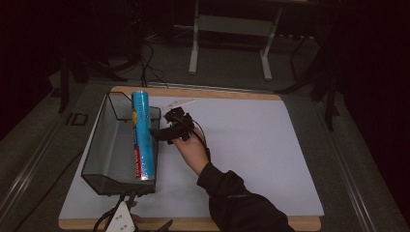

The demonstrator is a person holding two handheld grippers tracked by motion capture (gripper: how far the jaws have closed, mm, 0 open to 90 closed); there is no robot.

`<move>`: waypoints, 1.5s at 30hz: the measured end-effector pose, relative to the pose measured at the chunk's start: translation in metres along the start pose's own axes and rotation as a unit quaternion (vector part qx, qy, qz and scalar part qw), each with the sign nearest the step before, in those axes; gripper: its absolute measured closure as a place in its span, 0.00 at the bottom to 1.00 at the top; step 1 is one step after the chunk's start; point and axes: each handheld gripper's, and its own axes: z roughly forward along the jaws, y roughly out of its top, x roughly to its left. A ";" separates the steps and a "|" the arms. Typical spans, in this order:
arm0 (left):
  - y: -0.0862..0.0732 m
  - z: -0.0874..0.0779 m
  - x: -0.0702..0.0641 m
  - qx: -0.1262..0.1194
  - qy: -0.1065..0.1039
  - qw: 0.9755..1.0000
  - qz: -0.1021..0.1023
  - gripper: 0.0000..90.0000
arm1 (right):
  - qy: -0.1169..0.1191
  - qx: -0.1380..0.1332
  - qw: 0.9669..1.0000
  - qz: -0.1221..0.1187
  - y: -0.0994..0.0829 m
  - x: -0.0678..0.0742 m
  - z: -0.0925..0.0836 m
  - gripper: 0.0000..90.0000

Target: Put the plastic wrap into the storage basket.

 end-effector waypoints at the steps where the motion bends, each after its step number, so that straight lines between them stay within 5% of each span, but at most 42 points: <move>1: 0.000 0.000 0.000 0.000 0.000 1.000 0.000 0.03 | -0.004 -0.003 1.000 -0.004 -0.002 -0.001 -0.003 0.15; 17: 0.000 0.003 -0.001 0.006 0.001 1.000 0.001 0.03 | -0.005 -0.012 0.999 -0.035 -0.043 -0.023 -0.045 0.15; 45: 0.000 0.005 -0.002 0.009 0.000 1.000 0.004 0.03 | -0.008 -0.018 0.999 -0.027 -0.130 -0.047 -0.110 0.15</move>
